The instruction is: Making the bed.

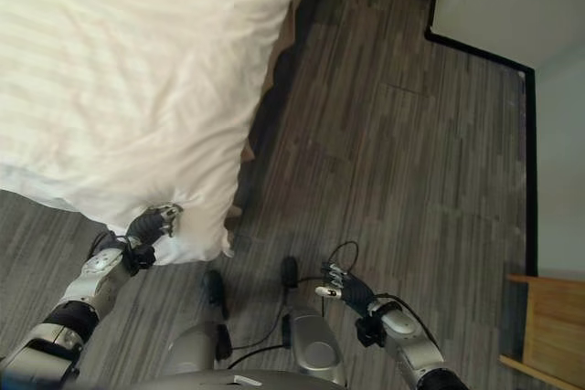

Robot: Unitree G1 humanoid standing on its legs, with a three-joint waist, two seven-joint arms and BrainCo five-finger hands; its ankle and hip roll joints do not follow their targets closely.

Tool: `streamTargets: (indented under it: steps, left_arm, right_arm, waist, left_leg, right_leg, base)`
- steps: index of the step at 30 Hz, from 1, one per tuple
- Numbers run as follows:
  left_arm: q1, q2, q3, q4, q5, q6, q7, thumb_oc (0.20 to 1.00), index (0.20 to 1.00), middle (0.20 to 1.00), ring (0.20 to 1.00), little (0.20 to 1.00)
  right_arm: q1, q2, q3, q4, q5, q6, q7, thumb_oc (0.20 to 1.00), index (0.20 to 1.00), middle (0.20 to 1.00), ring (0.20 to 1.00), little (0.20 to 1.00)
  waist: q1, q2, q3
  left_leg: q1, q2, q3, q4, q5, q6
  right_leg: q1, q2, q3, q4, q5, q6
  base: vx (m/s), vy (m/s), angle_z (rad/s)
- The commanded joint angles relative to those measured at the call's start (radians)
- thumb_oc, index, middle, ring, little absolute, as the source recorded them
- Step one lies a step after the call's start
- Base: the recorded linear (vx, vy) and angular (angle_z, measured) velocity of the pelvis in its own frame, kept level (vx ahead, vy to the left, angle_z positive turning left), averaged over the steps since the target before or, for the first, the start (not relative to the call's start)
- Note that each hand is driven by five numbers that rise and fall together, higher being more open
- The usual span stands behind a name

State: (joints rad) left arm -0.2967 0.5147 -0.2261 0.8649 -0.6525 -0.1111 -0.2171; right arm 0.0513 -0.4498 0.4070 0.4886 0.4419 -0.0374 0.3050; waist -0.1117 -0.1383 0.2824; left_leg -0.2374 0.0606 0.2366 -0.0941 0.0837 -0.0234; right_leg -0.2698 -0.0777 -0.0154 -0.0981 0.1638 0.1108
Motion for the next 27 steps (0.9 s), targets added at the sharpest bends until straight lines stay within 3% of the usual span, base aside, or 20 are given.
streamTargets:
  steps: [1, 4, 9, 15, 20, 23, 24, 25, 27]
  left_arm:
    - [-0.066, 0.001, 0.014, 0.082, 0.046, -0.029, 0.033, 0.2, 0.2, 0.2, 0.2, 0.2]
    - [-0.1, -0.022, 0.042, 0.194, 0.06, -0.03, 0.07, 0.2, 0.2, 0.2, 0.2, 0.2]
    - [-0.097, -0.023, 0.047, 0.298, 0.191, -0.024, 0.126, 0.2, 0.2, 0.2, 0.2, 0.2]
    - [-0.01, -0.025, 0.13, 0.355, 0.242, -0.018, 0.169, 0.2, 0.2, 0.2, 0.2, 0.2]
    - [0.116, -0.051, 0.176, 0.357, 0.272, -0.014, 0.144, 0.2, 0.2, 0.2, 0.2, 0.2]
    - [0.234, -0.091, 0.217, 0.342, 0.248, -0.017, 0.101, 0.2, 0.2, 0.2, 0.2, 0.2]
    - [0.234, -0.091, 0.217, 0.342, 0.248, -0.017, 0.101, 0.2, 0.2, 0.2, 0.2, 0.2]
    - [0.3, -0.111, 0.269, 0.277, 0.094, -0.022, 0.041, 0.2, 0.2, 0.2, 0.2, 0.2]
    - [0.361, -0.126, 0.303, 0.181, -0.031, -0.023, 0.002, 0.2, 0.2, 0.2, 0.2, 0.2]
  right_arm:
    - [-0.039, -0.024, 0.03, -0.029, 0.045, -0.045, -0.026, 1.0, 1.0, 1.0, 1.0, 1.0]
    - [-0.074, 0.006, 0.047, -0.009, 0.062, -0.062, -0.059, 1.0, 1.0, 1.0, 1.0, 1.0]
    - [-0.085, 0.029, 0.062, 0.012, 0.058, -0.073, -0.079, 1.0, 1.0, 1.0, 1.0, 1.0]
    - [-0.049, 0.043, 0.053, 0.018, 0.07, -0.088, -0.088, 1.0, 1.0, 1.0, 1.0, 1.0]
    - [-0.013, 0.035, 0.028, 0.012, 0.073, -0.081, -0.075, 1.0, 1.0, 1.0, 1.0, 1.0]
    - [0.027, 0.024, -0.002, 0.004, 0.054, -0.068, -0.055, 1.0, 1.0, 1.0, 1.0, 1.0]
    - [0.027, 0.024, -0.002, 0.004, 0.054, -0.068, -0.055, 1.0, 1.0, 1.0, 1.0, 1.0]
    - [0.038, 0.023, -0.024, -0.004, 0.043, -0.06, -0.049, 1.0, 1.0, 1.0, 1.0, 1.0]
    - [0.053, 0.026, -0.053, -0.02, 0.047, -0.057, -0.042, 1.0, 1.0, 1.0, 1.0, 1.0]
  waist:
    - [0.002, 0.018, -0.005]
    - [-0.007, -0.021, 0.021]
    - [-0.006, -0.055, 0.034]
    - [0.006, -0.068, 0.03]
    - [0.029, -0.042, 0.008]
    - [0.063, 0.001, -0.027]
    - [0.062, 0.001, -0.028]
    - [0.085, 0.026, -0.05]
    - [0.1, 0.049, -0.075]
  left_leg:
    - [-0.025, 0.02, -0.024, 0.007, 0.017, -0.032]
    - [-0.07, 0.032, -0.022, 0.007, 0.029, -0.036]
    - [-0.081, 0.041, -0.011, 0.007, 0.031, -0.038]
    - [-0.065, 0.041, -0.012, 0.007, 0.023, -0.039]
    - [-0.039, 0.03, -0.021, 0.007, 0.012, -0.036]
    - [0.006, 0.019, -0.038, 0.007, -0.003, -0.032]
    - [0.006, 0.019, -0.038, 0.007, -0.003, -0.032]
    - [0.039, 0.009, -0.054, 0.007, -0.013, -0.031]
    - [0.07, -0.001, -0.071, 0.007, -0.019, -0.028]
  right_leg:
    - [-0.025, 0.001, -0.006, 0.041, -0.02, 0.034]
    - [-0.069, 0.012, -0.005, 0.034, -0.003, 0.034]
    - [-0.084, 0.019, -0.004, 0.025, 0.006, 0.034]
    - [-0.068, 0.02, -0.005, 0.019, -0.003, 0.032]
    - [-0.032, 0.012, -0.017, 0.019, -0.02, 0.029]
    - [0.023, -0.004, -0.04, 0.022, -0.047, 0.028]
    - [0.022, -0.004, -0.04, 0.022, -0.047, 0.028]
    - [0.064, -0.016, -0.058, 0.03, -0.066, 0.028]
    - [0.102, -0.026, -0.076, 0.038, -0.083, 0.029]
  base:
    - [-0.05, -0.01, -0.03]
    - [-0.05, -0.034, -0.04]
    - [-0.01, -0.018, -0.02]
    - [0.02, -0.03, -0.05]
    - [0.06, -0.011, -0.06]
    - [0.11, -0.017, 0.24]
    - [0.13, -0.029, 0.36]
    - [0.13, -0.021, 0.38]
    - [0.14, -0.024, 0.4]
